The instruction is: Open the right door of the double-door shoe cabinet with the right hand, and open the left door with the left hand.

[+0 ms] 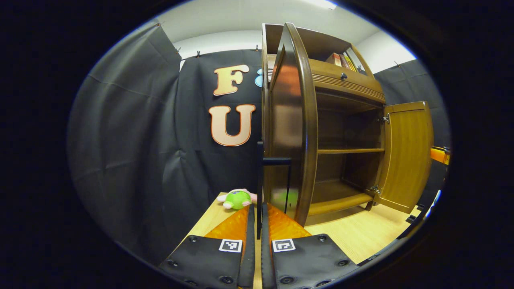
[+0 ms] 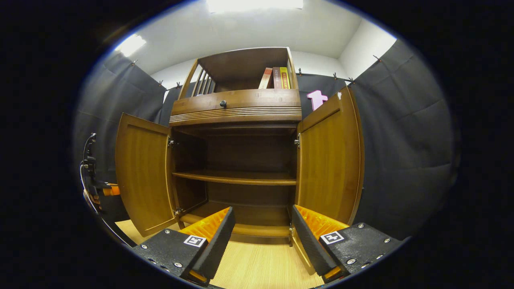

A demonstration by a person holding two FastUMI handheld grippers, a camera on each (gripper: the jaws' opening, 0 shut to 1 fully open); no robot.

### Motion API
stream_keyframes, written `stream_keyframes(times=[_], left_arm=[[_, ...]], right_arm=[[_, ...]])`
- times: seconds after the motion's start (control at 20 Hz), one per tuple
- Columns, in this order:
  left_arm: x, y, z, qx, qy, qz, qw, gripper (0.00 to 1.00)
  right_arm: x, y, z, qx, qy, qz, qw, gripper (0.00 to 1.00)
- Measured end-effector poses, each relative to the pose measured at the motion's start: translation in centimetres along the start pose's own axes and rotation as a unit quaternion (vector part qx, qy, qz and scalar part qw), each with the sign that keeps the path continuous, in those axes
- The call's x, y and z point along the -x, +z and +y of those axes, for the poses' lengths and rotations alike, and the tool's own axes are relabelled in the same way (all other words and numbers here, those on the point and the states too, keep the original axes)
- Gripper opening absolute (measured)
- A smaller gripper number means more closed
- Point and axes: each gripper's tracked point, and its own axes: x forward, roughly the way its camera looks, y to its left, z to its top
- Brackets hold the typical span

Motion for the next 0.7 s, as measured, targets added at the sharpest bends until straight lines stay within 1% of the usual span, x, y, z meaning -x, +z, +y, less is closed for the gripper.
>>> stream_keyframes(times=[0.15,0.25,0.35,0.45,0.5,0.7], left_arm=[[0.6,0.0,1.6,-0.007,0.017,-0.002,1.0,0.14],[0.6,0.0,2.2,0.0,0.027,-0.002,1.0,0.14],[0.9,0.1,2.4,0.013,0.02,-0.005,1.0,0.13],[1.3,-0.1,2.6,0.01,0.025,-0.005,1.0,0.14],[1.5,0.0,2.6,0.009,0.027,-0.006,1.0,0.14],[3.0,1.1,2.4,0.009,0.039,-0.017,0.999,0.14]], right_arm=[[-0.2,0.0,0.6,-0.001,0.005,0.001,1.0,0.99],[-0.3,-0.1,0.7,0.001,0.005,0.001,1.0,0.99],[-0.5,0.1,1.1,0.002,0.004,0.002,1.0,0.99],[-0.4,0.1,1.1,0.002,0.004,0.003,1.0,0.99],[-0.4,0.0,1.0,0.003,0.003,0.004,1.0,0.88],[-0.2,-0.5,-0.1,0.004,-0.003,0.006,1.0,0.88]])
